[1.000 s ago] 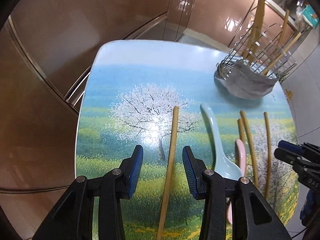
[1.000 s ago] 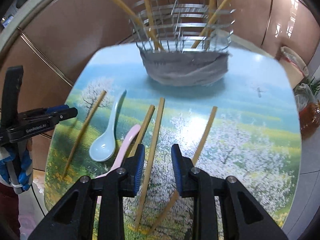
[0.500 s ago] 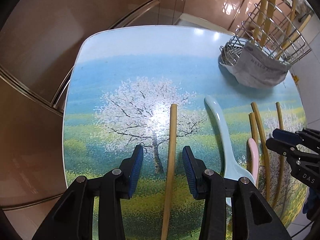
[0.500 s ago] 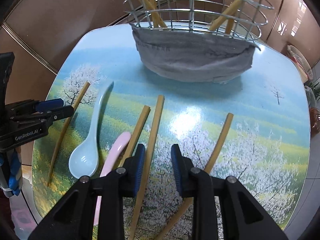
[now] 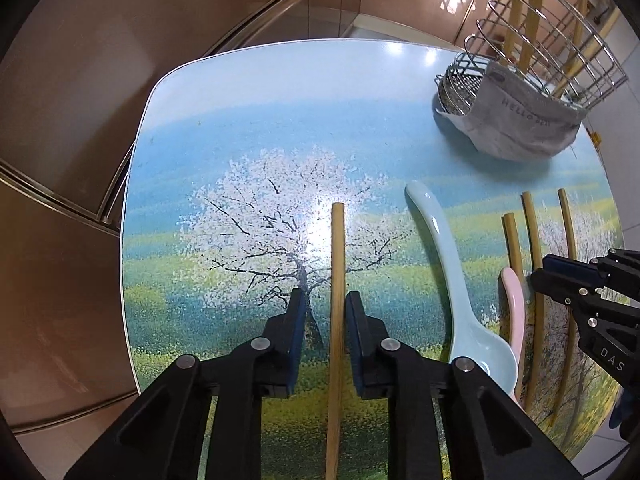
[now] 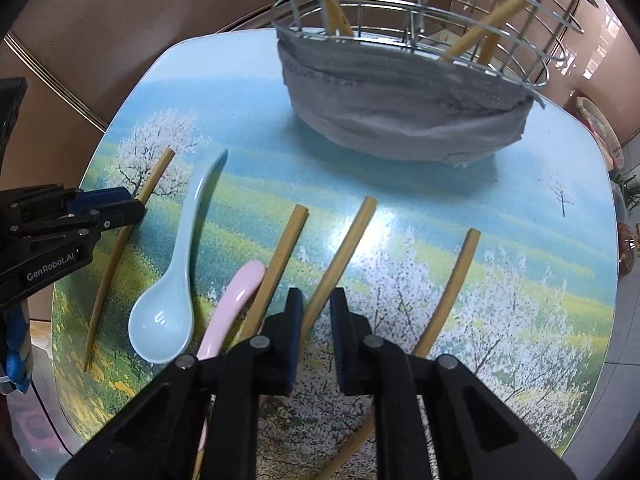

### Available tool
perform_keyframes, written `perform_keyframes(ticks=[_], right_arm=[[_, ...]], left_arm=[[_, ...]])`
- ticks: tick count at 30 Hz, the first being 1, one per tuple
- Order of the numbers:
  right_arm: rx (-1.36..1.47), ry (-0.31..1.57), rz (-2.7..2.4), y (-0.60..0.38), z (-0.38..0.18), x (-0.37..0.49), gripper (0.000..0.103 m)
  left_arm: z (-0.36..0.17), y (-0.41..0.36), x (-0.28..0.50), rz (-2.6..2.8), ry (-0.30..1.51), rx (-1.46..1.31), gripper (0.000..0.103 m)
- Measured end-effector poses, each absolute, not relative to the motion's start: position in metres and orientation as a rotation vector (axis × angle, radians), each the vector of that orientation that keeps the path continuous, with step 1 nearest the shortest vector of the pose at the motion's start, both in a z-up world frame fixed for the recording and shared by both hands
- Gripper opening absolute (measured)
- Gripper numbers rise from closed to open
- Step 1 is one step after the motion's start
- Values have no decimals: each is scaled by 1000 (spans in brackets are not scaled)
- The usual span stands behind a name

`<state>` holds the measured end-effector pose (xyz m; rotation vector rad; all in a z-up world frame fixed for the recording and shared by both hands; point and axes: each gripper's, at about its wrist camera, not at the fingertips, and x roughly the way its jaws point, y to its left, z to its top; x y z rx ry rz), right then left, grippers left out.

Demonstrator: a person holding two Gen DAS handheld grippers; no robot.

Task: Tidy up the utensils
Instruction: 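Lower both tools and close each on a bamboo chopstick on the table, then lift both held chopsticks upright and carry them over the wire holder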

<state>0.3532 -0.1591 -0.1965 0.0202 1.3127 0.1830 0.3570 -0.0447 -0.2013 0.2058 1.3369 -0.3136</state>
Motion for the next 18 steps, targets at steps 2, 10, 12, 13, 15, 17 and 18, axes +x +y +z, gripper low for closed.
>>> perform_keyframes(ticks=[2, 10, 12, 13, 15, 17, 18], right_arm=[[13, 1316, 169, -156, -197, 353, 10], [42, 1321, 131, -150, -200, 352, 7], [66, 1320, 136, -151, -199, 352, 7], [79, 1319, 136, -153, -199, 351, 6], [118, 1317, 145, -161, -197, 348, 6], [143, 1300, 152, -168, -195, 337, 6], [158, 1288, 157, -170, -193, 333, 6]], left_arm=[[-201, -48, 356, -314, 1339, 224, 16], [-197, -60, 353, -321, 1348, 240, 7], [-197, -63, 351, -325, 1342, 245, 7], [-196, -64, 350, -321, 1338, 242, 7], [-196, -63, 348, -313, 1334, 233, 6], [-196, -62, 345, -303, 1325, 231, 6], [-196, -61, 343, -297, 1322, 226, 6]])
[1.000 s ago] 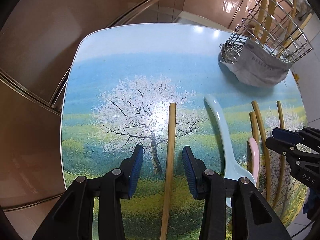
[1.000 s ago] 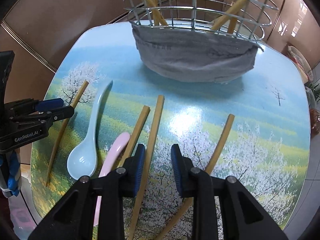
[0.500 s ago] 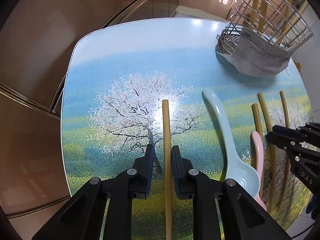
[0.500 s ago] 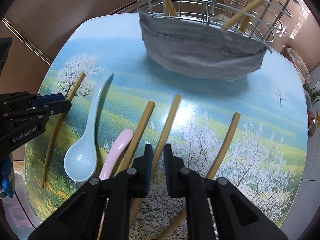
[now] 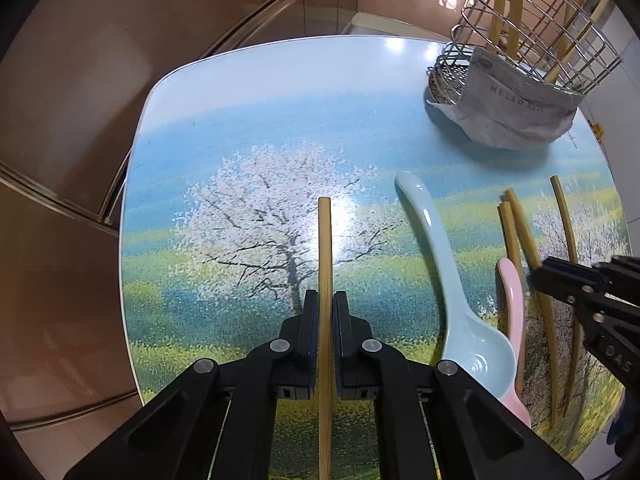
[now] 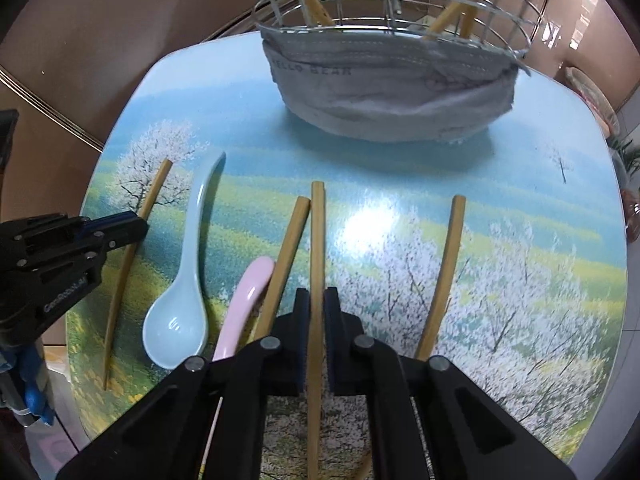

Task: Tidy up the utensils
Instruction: 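Lift both held chopsticks upright and carry them over the wire holder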

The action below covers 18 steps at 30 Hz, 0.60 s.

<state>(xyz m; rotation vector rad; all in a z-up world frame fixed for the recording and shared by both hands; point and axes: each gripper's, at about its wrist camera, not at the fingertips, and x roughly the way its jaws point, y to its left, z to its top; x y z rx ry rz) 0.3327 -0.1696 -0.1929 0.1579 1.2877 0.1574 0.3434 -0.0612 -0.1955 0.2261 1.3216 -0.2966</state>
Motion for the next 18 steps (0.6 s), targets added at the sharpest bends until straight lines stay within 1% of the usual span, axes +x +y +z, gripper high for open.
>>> perform_keyframes(ticks=[3, 8, 18], right_arm=[[181, 1228, 177, -177, -181, 318, 6], [216, 1130, 221, -191, -154, 291, 6], [263, 950, 276, -203, -92, 214, 6]], left_arm=[[-191, -51, 334, -294, 1296, 201, 6], [-162, -34, 315, -285, 1227, 144, 6], [-102, -8, 252, -307, 1115, 54, 6]])
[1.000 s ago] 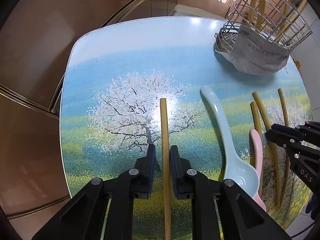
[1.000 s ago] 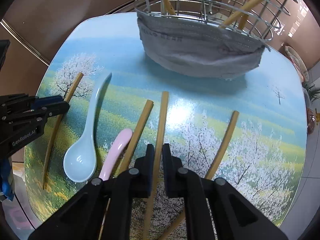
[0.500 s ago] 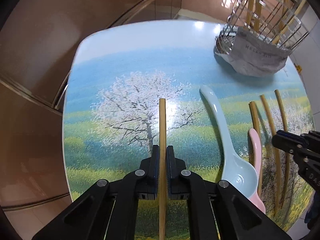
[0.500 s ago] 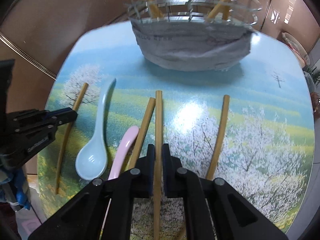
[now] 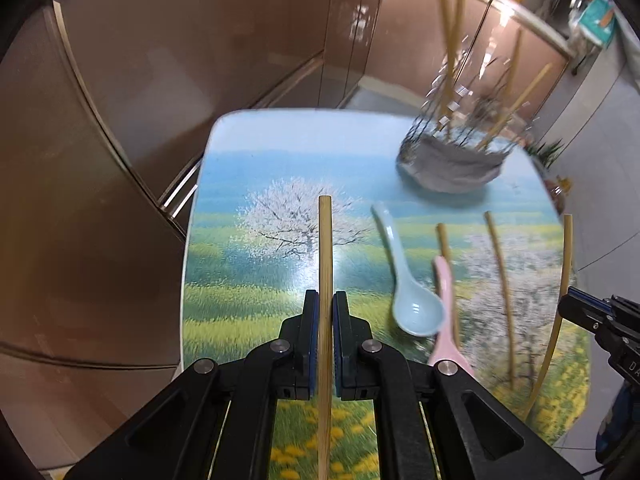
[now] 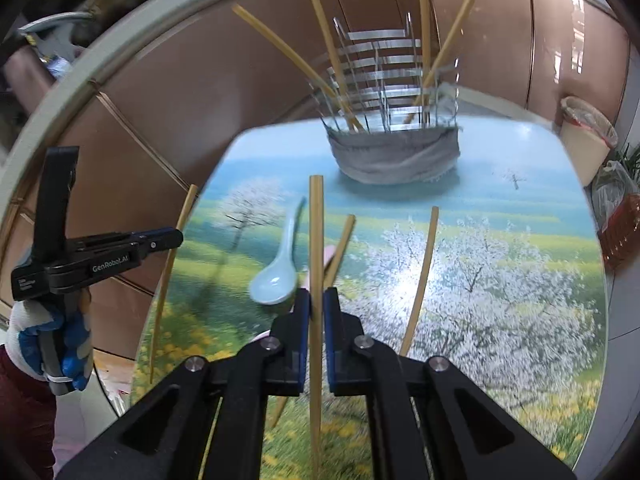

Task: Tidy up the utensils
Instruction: 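Lift both held chopsticks upright and carry them over the wire holder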

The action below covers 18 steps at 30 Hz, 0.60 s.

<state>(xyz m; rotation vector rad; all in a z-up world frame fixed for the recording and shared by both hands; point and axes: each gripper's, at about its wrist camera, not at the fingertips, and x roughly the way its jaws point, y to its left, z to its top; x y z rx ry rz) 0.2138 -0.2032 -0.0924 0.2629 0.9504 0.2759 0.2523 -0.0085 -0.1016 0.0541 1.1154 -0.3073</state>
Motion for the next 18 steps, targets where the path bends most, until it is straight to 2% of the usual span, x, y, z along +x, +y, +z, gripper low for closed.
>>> perform_keyframes(ticks=[10, 18], right_arm=[[290, 775, 297, -205, -30, 155, 6], [296, 649, 284, -217, 11, 156, 6]], left_arm=[[-26, -8, 198, -380, 948, -45, 6], [33, -17, 193, -420, 794, -119, 6]])
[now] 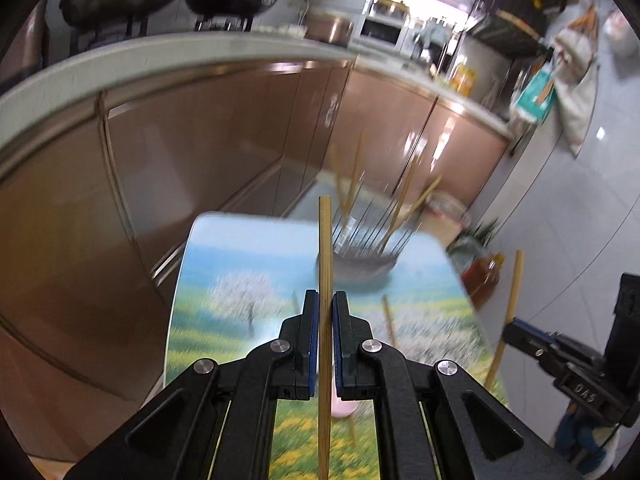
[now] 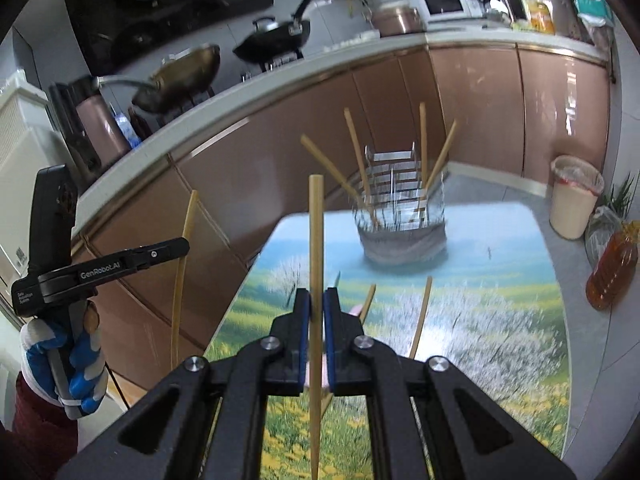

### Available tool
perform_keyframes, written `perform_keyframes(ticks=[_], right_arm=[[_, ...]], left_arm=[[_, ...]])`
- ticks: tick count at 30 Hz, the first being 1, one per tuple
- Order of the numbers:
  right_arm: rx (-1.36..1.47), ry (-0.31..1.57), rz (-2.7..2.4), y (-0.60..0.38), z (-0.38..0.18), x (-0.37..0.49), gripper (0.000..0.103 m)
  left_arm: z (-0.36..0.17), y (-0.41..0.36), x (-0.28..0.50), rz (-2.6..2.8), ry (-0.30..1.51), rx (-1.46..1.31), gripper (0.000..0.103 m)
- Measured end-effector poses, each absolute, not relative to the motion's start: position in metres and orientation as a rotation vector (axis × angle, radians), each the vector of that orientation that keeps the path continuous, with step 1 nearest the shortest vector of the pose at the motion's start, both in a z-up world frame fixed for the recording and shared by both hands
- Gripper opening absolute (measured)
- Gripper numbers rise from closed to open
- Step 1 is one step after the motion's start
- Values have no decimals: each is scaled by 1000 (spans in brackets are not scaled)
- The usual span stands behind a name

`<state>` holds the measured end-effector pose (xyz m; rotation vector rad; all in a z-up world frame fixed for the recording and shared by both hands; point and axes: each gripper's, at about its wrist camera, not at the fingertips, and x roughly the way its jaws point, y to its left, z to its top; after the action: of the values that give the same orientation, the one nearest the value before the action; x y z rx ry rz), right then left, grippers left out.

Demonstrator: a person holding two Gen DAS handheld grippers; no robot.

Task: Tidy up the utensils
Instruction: 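Lift both held chopsticks upright and carry them over the wire holder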

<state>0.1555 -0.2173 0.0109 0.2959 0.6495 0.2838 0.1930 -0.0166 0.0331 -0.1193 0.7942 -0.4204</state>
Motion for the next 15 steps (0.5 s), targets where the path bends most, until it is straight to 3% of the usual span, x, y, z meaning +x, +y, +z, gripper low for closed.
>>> perform_keyframes(ticks=[15], right_arm=[[304, 343, 275, -265, 85, 248, 6]], left_arm=[[91, -85, 280, -497, 422, -293, 6]])
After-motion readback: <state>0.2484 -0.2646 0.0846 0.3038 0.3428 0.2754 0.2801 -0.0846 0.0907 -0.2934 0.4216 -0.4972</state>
